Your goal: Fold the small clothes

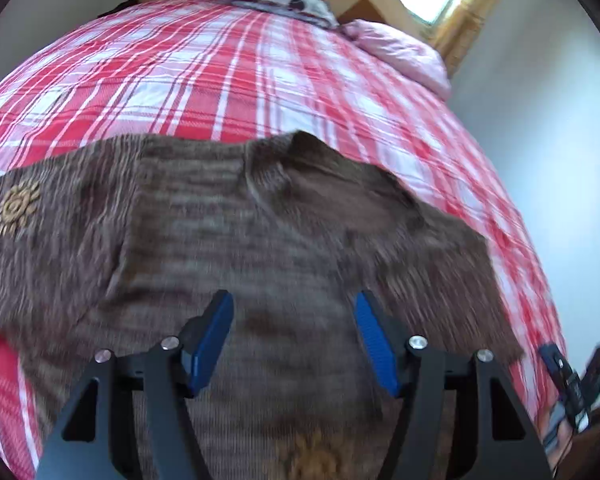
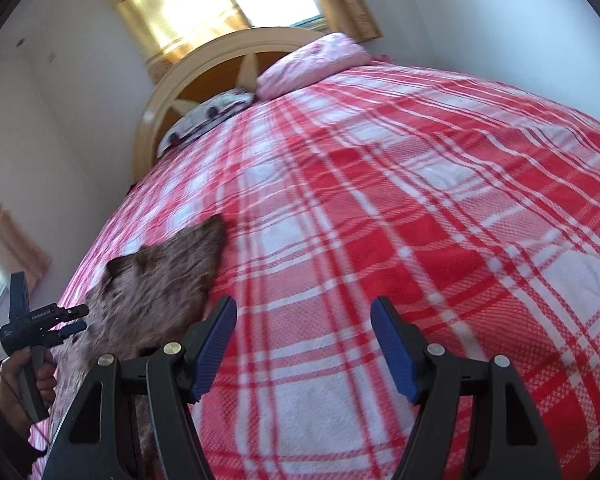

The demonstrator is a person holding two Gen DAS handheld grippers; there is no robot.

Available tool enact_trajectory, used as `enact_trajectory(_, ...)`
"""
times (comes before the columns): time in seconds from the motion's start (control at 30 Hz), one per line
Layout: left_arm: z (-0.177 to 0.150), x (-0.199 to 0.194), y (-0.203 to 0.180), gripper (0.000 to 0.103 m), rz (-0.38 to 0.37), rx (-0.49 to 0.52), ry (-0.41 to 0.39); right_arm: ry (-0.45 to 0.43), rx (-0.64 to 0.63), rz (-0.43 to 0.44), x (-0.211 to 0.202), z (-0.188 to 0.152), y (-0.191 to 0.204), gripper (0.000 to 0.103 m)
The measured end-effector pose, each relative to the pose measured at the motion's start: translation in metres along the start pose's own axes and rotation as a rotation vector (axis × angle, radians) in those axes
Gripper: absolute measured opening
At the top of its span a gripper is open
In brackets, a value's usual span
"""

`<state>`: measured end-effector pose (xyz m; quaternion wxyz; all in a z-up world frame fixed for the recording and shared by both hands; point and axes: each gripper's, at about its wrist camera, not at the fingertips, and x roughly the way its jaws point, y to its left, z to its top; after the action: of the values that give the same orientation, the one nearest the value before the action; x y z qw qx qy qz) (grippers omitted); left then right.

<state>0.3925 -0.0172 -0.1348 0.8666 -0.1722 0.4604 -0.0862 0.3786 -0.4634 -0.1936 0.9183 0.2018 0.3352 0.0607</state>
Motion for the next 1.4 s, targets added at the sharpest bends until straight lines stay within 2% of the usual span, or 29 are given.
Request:
enact_trajectory(0.1,-0.023,-0.026,0.003,0.072,-0.031,0.039,0.018,0.033,-0.045,0.065,-0.011,-0.006,0.017,0.070)
enact_trajectory(0.17,-0.036,-0.042,0.003,0.072,-0.029,0.082,0.023,0.097,-0.028,0.147,-0.018,-0.015,0.032,0.070)
enact_trajectory(0.23,-0.047,-0.058,0.011,0.075,-0.027,0.118,0.018,0.145,-0.067,0.179,-0.029,-0.027,0.054,0.070)
enact_trajectory(0.3,-0.058,-0.074,0.022,0.087,-0.011,0.134,-0.004,0.196,-0.138,0.170,-0.042,-0.047,0.078,0.070)
enact_trajectory(0.37,-0.068,-0.084,0.035,0.093,0.013,0.148,-0.019,0.248,-0.172,0.178,-0.055,-0.071,0.094,0.070)
enact_trajectory(0.47,-0.082,-0.088,0.052,0.093,0.069,0.167,-0.030,0.319,-0.196,0.148,-0.067,-0.108,0.103,0.070)
enact_trajectory(0.53,-0.088,-0.085,0.062,0.093,0.077,0.137,-0.016,0.304,-0.271,0.108,-0.076,-0.123,0.114,0.070)
enact_trajectory(0.57,-0.091,-0.085,0.066,0.093,0.067,0.116,-0.010,0.312,-0.290,0.117,-0.078,-0.128,0.122,0.067)
enact_trajectory(0.6,-0.093,-0.083,0.069,0.093,0.059,0.096,-0.005,0.320,-0.287,0.128,-0.078,-0.132,0.126,0.052)
enact_trajectory(0.63,-0.095,-0.085,0.072,0.093,0.056,0.084,-0.003,0.329,-0.295,0.123,-0.076,-0.137,0.132,0.044)
enact_trajectory(0.67,-0.096,-0.087,0.076,0.093,0.052,0.065,-0.001,0.327,-0.323,0.090,-0.075,-0.141,0.136,0.041)
enact_trajectory(0.7,-0.097,-0.090,0.077,0.093,0.040,0.062,-0.004,0.311,-0.367,0.041,-0.075,-0.146,0.142,0.031)
enact_trajectory(0.73,-0.099,-0.095,0.079,0.093,0.033,0.066,-0.008,0.300,-0.393,0.010,-0.077,-0.148,0.145,0.016)
enact_trajectory(0.77,-0.100,-0.099,0.081,0.093,0.039,0.075,-0.018,0.298,-0.393,-0.004,-0.079,-0.148,0.144,0.010)
enact_trajectory(0.9,-0.104,-0.112,0.096,0.093,0.059,0.087,-0.032,0.298,-0.366,-0.112,-0.087,-0.144,0.124,0.009)
enact_trajectory(1.0,-0.105,-0.120,0.110,0.093,0.071,0.088,-0.045,0.304,-0.340,-0.144,-0.092,-0.139,0.115,0.009)
enact_trajectory(1.1,-0.101,-0.128,0.120,0.094,0.145,0.126,-0.081,0.282,-0.276,-0.105,-0.098,-0.133,0.108,0.012)
enact_trajectory(1.17,-0.093,-0.134,0.134,0.100,0.191,0.123,-0.114,0.246,-0.272,-0.090,-0.104,-0.131,0.112,0.049)
enact_trajectory(1.2,-0.088,-0.137,0.142,0.100,0.214,0.108,-0.130,0.229,-0.275,-0.071,-0.101,-0.129,0.120,0.081)
enact_trajectory(1.23,-0.083,-0.140,0.152,0.100,0.233,0.083,-0.147,0.208,-0.277,-0.037,-0.102,-0.128,0.128,0.084)
enact_trajectory(1.3,-0.071,-0.145,0.177,0.101,0.247,0.019,-0.177,0.197,-0.301,0.032,-0.098,-0.128,0.149,0.084)
enact_trajectory(1.4,-0.057,-0.151,0.216,0.101,0.299,-0.099,-0.214,0.186,-0.384,0.074,-0.088,-0.133,0.186,0.084)
